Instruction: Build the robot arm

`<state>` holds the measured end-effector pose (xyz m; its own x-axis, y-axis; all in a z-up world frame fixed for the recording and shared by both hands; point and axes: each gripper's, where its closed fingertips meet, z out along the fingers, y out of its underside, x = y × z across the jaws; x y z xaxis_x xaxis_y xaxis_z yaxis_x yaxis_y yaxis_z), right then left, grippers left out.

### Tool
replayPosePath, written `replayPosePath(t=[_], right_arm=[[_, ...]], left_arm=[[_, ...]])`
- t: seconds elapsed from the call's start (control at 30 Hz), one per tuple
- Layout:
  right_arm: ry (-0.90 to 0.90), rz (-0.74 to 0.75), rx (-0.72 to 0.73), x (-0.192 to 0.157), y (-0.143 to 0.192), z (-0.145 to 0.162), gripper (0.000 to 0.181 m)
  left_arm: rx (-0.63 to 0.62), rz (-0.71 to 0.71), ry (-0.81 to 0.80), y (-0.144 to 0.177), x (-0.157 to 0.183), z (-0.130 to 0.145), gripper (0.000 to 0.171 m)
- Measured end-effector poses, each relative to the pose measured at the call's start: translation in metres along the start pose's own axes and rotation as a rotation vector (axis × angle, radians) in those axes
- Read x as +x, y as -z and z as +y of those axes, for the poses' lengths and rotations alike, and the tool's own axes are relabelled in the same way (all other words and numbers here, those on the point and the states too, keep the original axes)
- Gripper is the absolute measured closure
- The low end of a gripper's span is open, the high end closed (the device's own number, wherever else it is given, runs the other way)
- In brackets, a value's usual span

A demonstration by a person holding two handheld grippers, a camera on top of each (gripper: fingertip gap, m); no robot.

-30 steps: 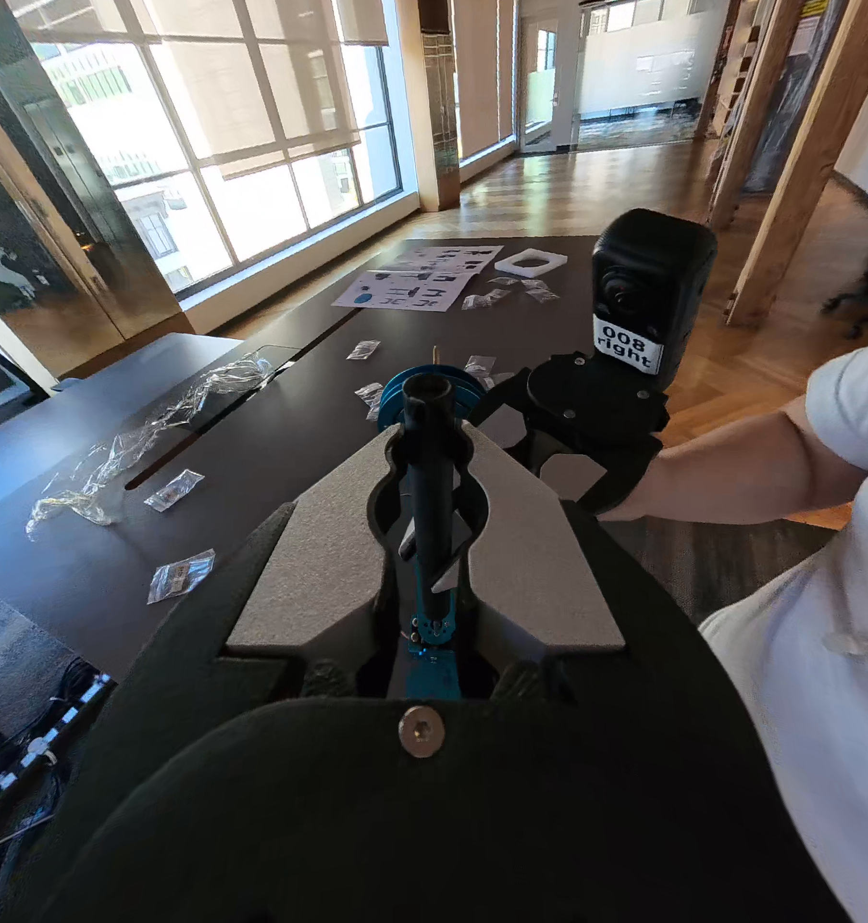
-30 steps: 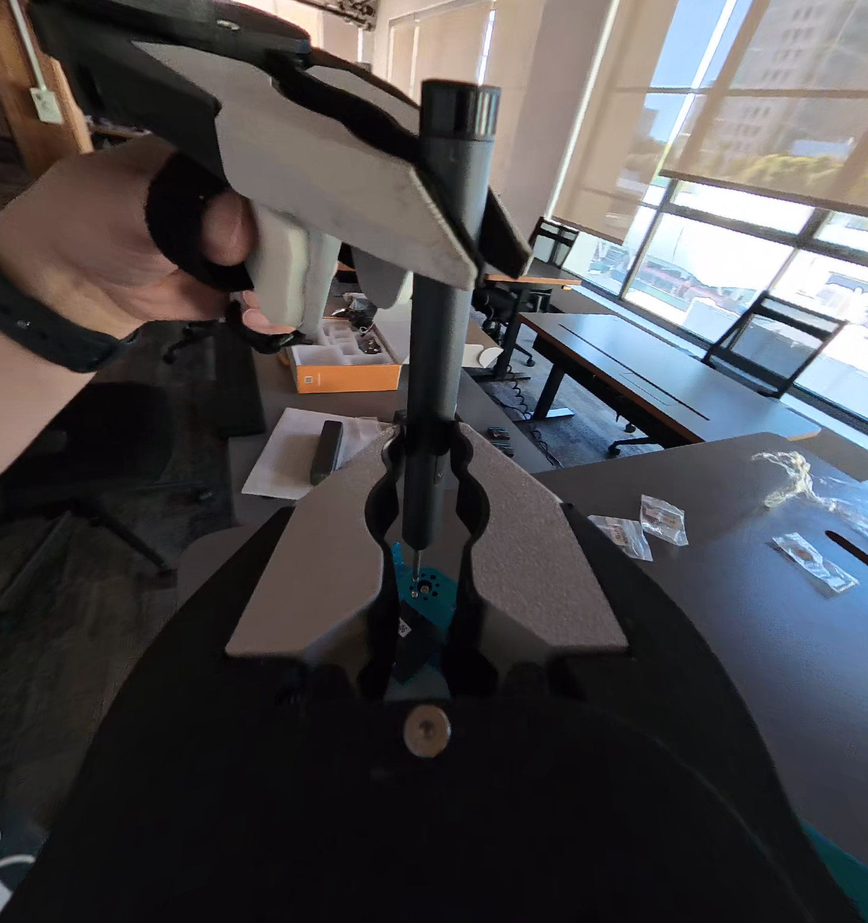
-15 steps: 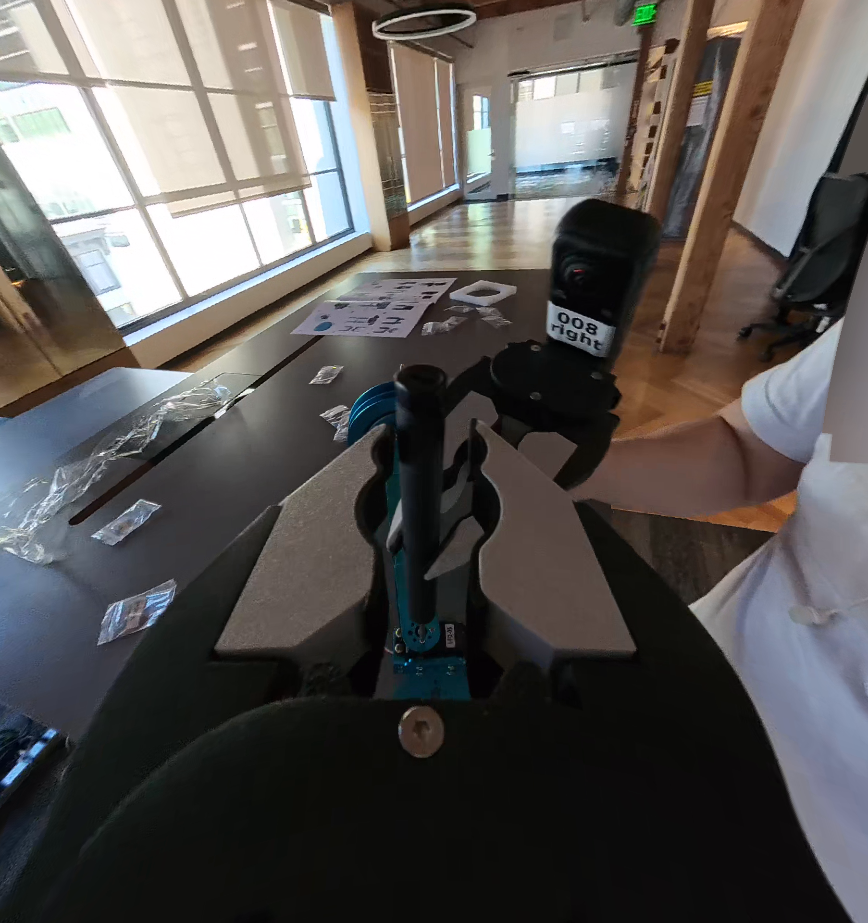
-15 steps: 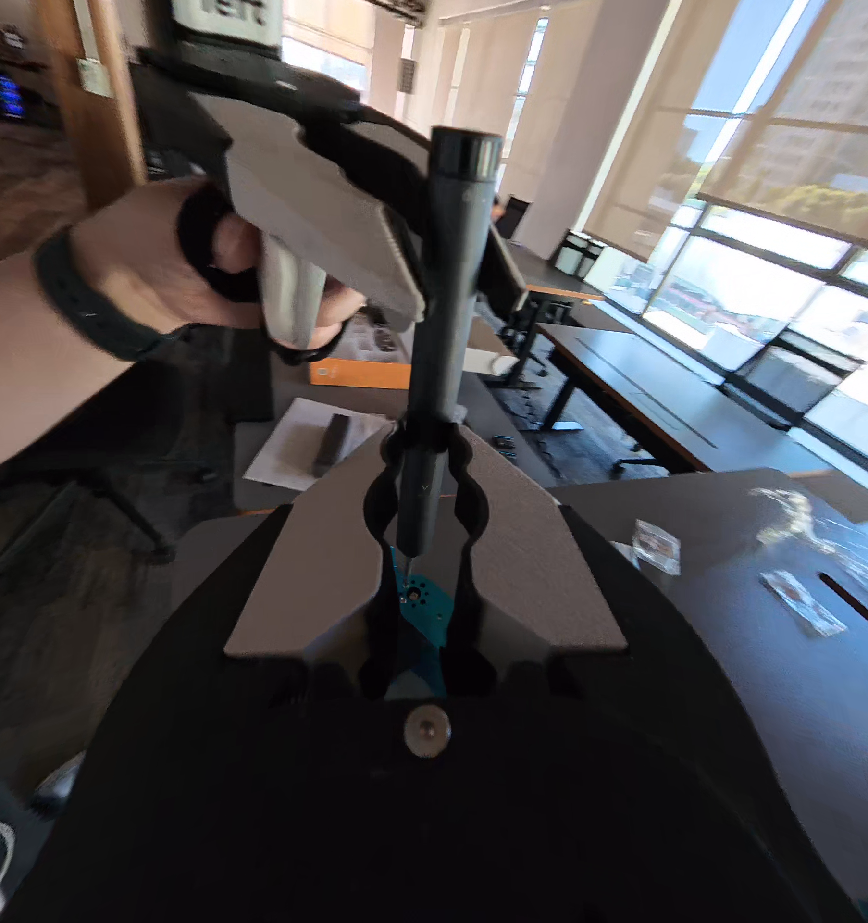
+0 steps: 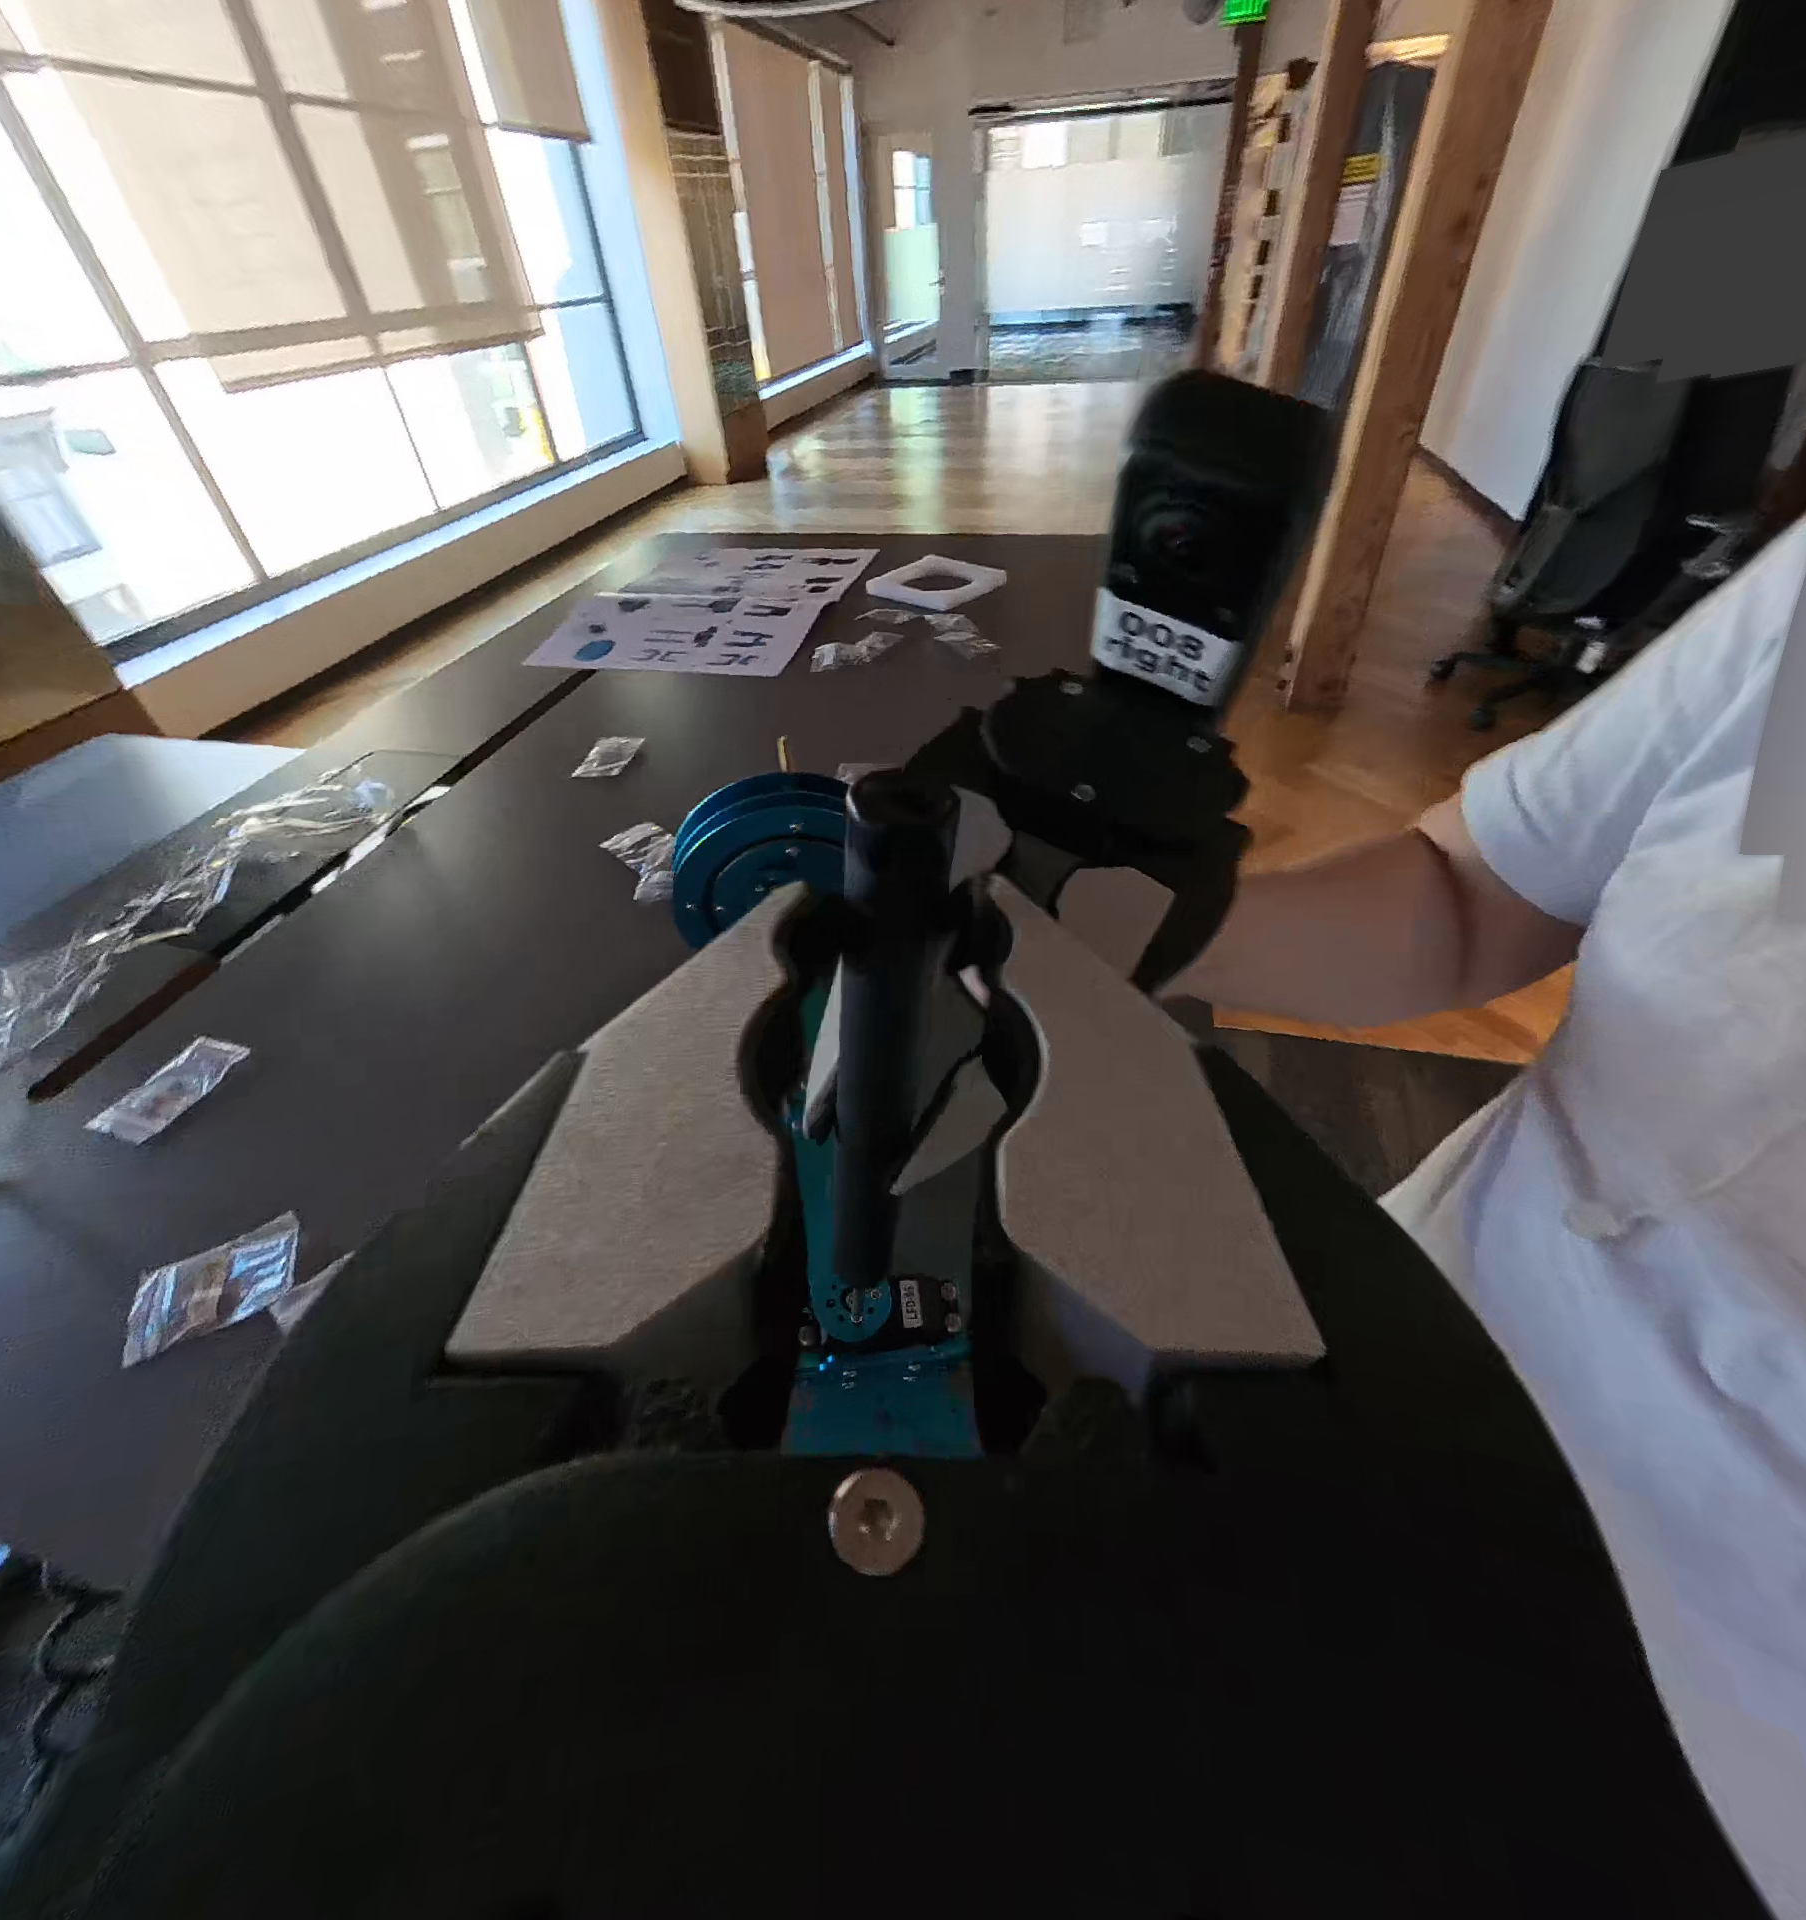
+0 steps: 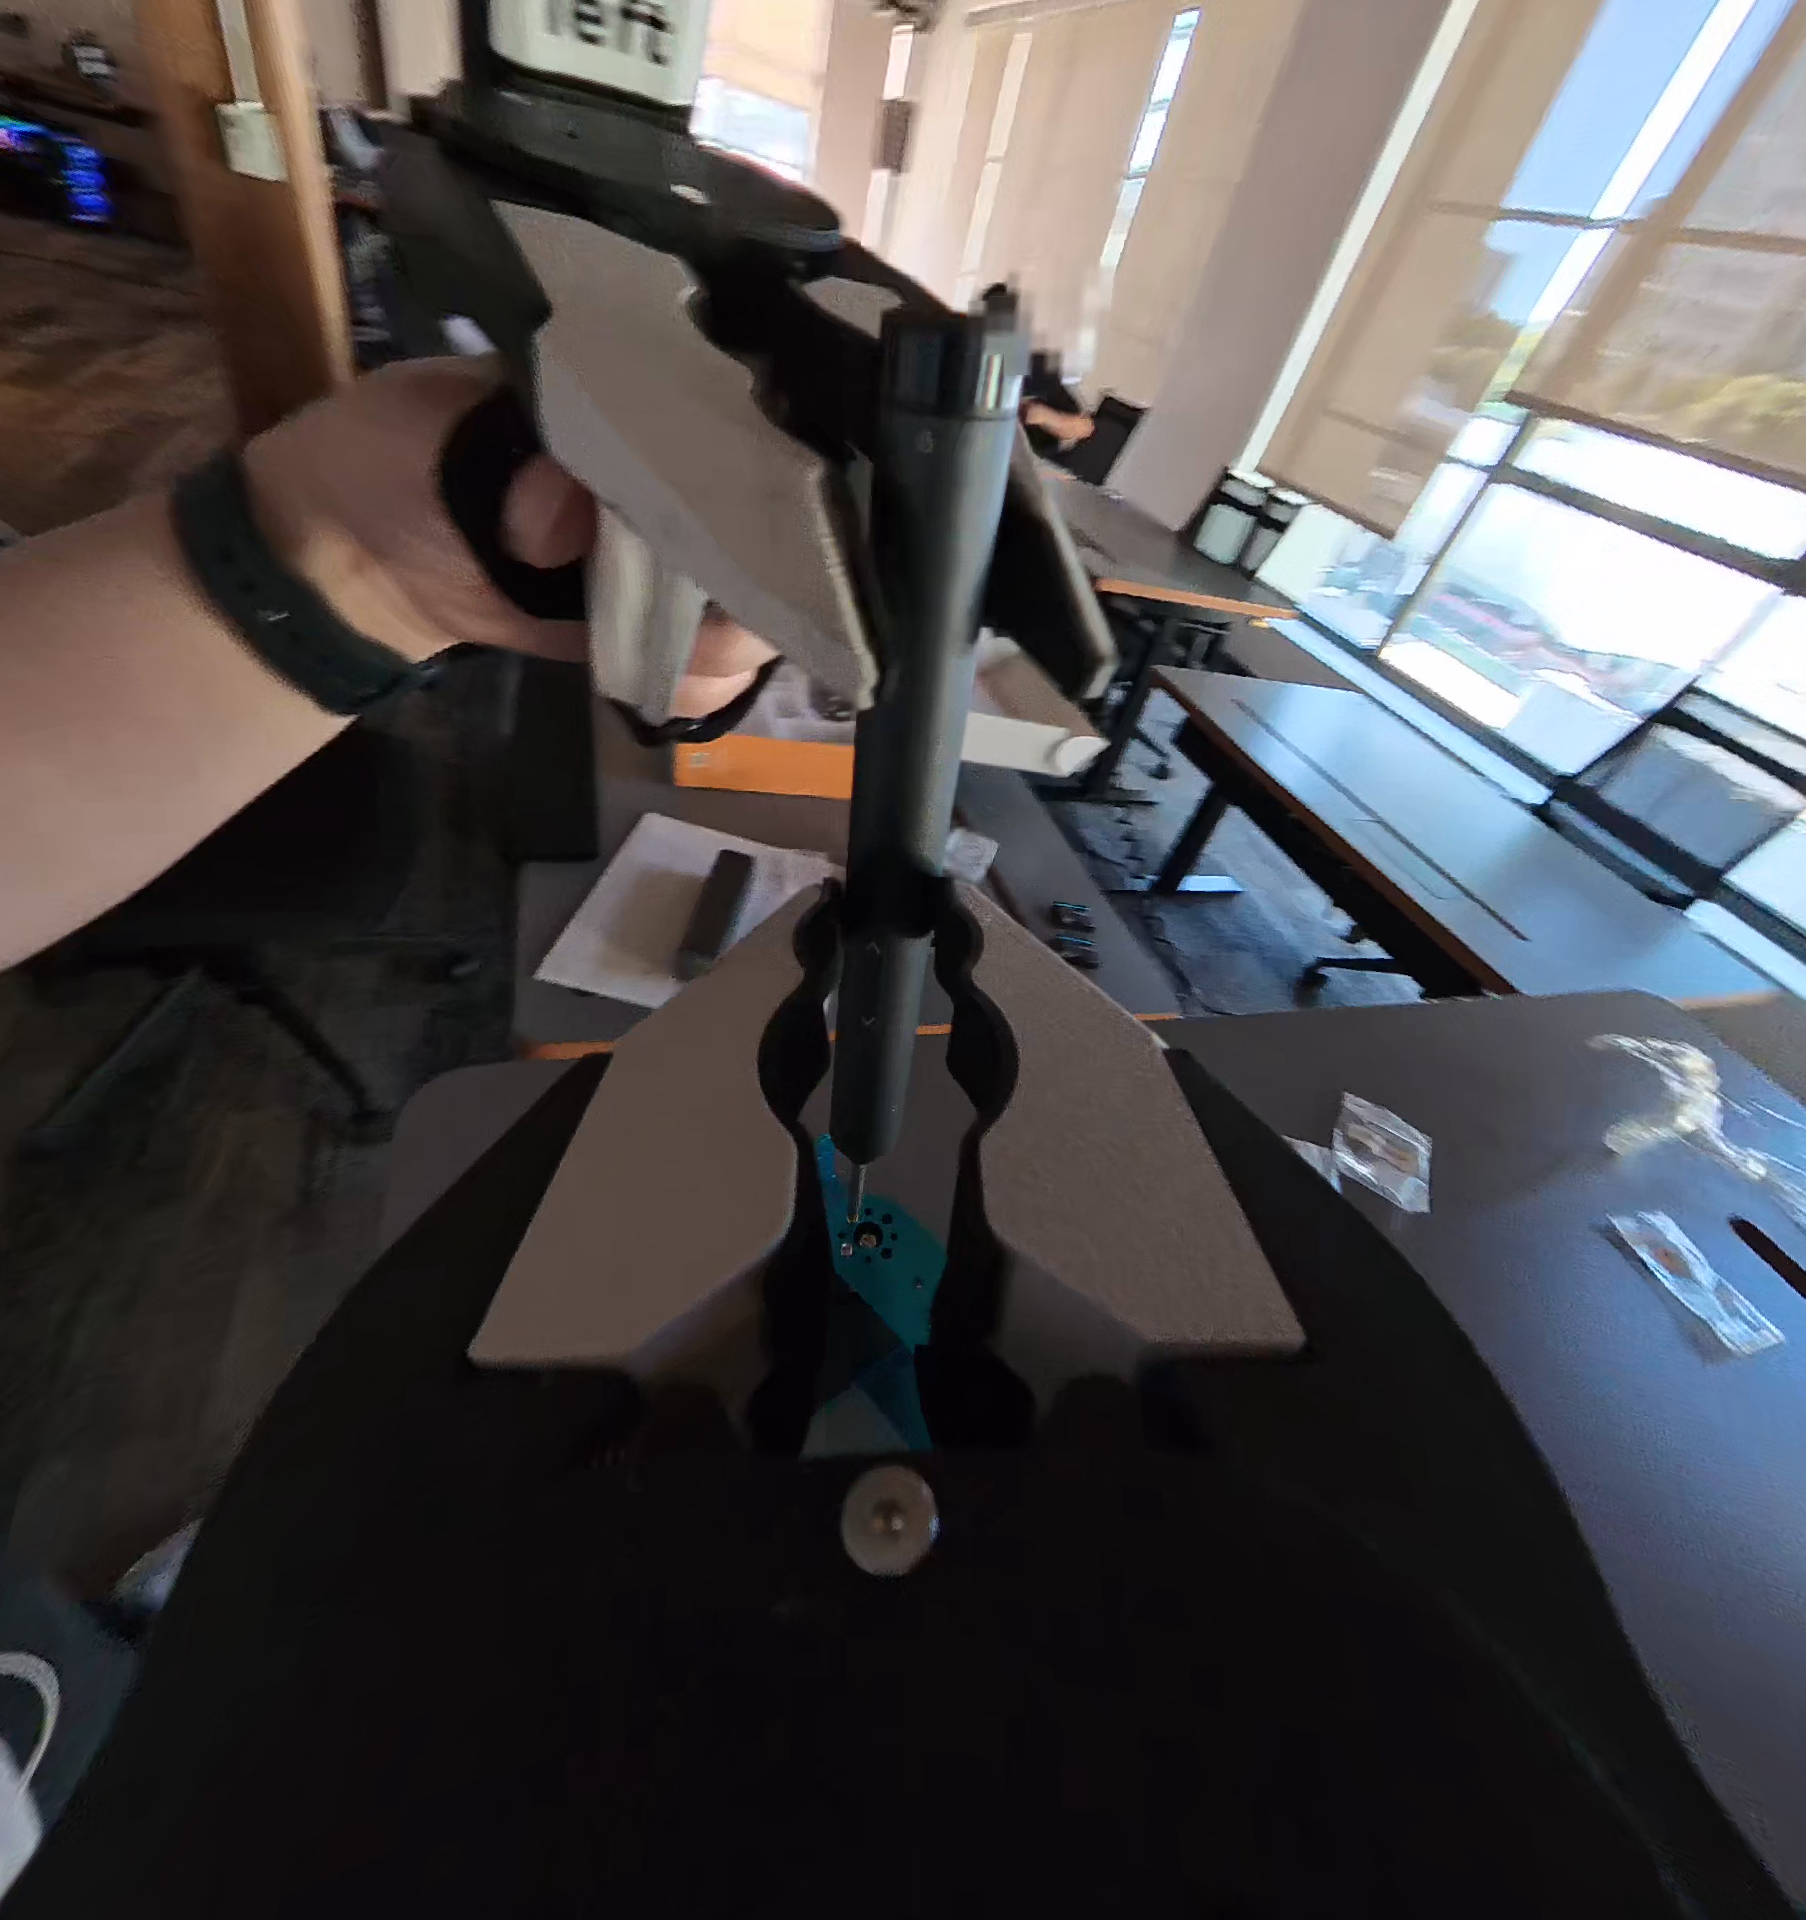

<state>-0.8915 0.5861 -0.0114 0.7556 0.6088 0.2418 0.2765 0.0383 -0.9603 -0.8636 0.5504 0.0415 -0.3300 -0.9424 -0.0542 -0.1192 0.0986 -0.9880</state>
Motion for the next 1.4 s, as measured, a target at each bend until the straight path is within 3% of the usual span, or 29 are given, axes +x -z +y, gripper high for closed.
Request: replayPosePath(t=[0.03, 0.1, 0.17, 0.33, 0.43, 0.5, 0.6, 0.67, 0.73, 0.83, 1.03, 1.23, 1.4], right_arm=[[0.000, 0.054, 0.007, 0.000, 0.001, 0.000, 0.164], [-0.024, 0.154, 0.018, 0.000, 0.002, 0.000, 0.165], [-0.018, 0.197, 0.030, -0.001, 0.003, 0.000, 0.164], [-0.007, -0.008, 0.041, -0.008, 0.004, 0.003, 0.158], [-0.040, -0.093, 0.047, -0.010, 0.000, 0.004, 0.165], [-0.038, -0.020, 0.044, -0.006, -0.001, 0.004, 0.165], [-0.025, 0.160, 0.043, -0.001, 0.001, 0.005, 0.165], [-0.040, 0.187, 0.064, -0.002, 0.003, 0.005, 0.165], [-0.017, 0.130, 0.080, -0.005, 0.004, 0.005, 0.163], [-0.016, -0.015, 0.052, -0.015, 0.006, 0.019, 0.143], [-0.017, -0.149, 0.082, -0.013, 0.010, 0.019, 0.145], [0.123, -0.314, -0.027, -0.013, 0.006, 0.024, 0.156], [0.108, -0.439, -0.119, -0.010, 0.004, 0.025, 0.160]], left_arm=[[-0.007, -0.046, -0.001, -0.003, -0.001, 0.000, 0.134], [-0.024, -0.130, -0.034, -0.007, -0.001, 0.000, 0.156], [-0.030, -0.162, -0.045, -0.008, 0.000, 0.001, 0.156], [-0.020, -0.058, -0.086, -0.003, 0.009, 0.003, 0.156], [0.005, 0.029, -0.049, -0.001, 0.009, 0.002, 0.156], [0.014, 0.025, 0.010, -0.001, 0.004, 0.001, 0.155], [0.015, -0.095, 0.088, -0.005, -0.004, 0.001, 0.146], [0.017, -0.135, 0.056, -0.007, 0.000, 0.000, 0.155], [0.003, -0.149, 0.016, -0.009, 0.002, 0.001, 0.156], [-0.017, -0.154, 0.037, -0.007, -0.002, 0.002, 0.156], [-0.013, -0.173, 0.053, -0.009, -0.003, 0.001, 0.156], [-0.044, -0.127, 0.027, -0.007, -0.001, 0.003, 0.157], [-0.058, -0.086, 0.040, -0.005, -0.005, 0.003, 0.157]])
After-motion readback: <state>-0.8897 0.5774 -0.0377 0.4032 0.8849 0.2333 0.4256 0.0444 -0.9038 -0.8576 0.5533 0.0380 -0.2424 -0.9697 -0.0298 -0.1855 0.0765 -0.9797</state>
